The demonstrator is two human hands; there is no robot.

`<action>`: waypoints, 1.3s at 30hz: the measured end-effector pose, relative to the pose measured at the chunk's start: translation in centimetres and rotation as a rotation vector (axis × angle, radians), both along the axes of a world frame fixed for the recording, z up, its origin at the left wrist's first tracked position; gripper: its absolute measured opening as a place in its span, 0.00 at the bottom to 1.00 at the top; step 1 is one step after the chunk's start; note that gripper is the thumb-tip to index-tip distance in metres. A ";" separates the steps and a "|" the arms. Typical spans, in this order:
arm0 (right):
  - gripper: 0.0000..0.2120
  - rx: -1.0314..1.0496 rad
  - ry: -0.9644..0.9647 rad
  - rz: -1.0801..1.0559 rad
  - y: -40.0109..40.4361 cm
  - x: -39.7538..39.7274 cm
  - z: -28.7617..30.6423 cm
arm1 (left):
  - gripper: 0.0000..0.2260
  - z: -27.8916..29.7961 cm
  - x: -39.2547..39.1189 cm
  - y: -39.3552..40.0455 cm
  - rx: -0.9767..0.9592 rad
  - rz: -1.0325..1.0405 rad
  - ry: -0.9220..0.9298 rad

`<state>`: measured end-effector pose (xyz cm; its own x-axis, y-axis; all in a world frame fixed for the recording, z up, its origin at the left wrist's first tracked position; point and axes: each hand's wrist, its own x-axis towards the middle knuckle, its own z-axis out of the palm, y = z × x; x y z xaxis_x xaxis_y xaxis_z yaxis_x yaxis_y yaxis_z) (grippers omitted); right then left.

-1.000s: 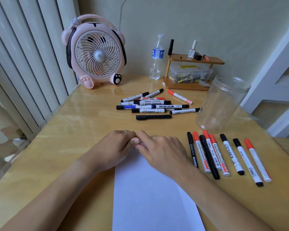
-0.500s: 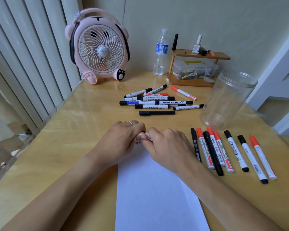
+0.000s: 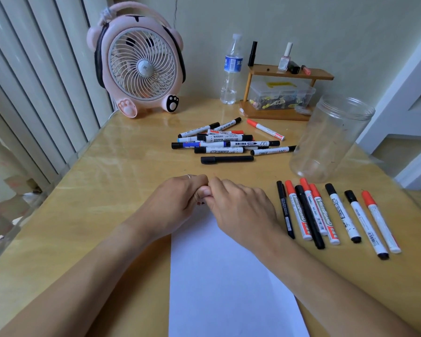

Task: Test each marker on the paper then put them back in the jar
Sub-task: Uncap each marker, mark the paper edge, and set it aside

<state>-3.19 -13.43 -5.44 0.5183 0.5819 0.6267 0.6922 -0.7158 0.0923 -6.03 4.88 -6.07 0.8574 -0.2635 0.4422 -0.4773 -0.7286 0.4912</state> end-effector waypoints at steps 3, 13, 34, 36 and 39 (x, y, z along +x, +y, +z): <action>0.18 -0.027 0.033 -0.024 0.1 -0.1 0.1 | 0.15 0.1 0.0 -0.1 0.024 -0.011 -0.038; 0.17 0.117 0.502 -0.016 -1.7 1.0 0.3 | 0.14 -0.2 0.2 2.2 -0.019 0.182 0.016; 0.03 0.999 1.285 0.210 -0.9 1.2 1.1 | 0.27 -0.8 -0.4 1.6 0.181 0.173 0.268; 0.02 0.943 1.299 0.164 -0.9 1.0 1.2 | 0.29 -0.8 -0.4 1.6 0.207 0.165 0.249; 0.04 0.866 1.307 0.106 -1.0 0.9 1.4 | 0.29 -0.9 -0.4 1.7 0.210 0.167 0.227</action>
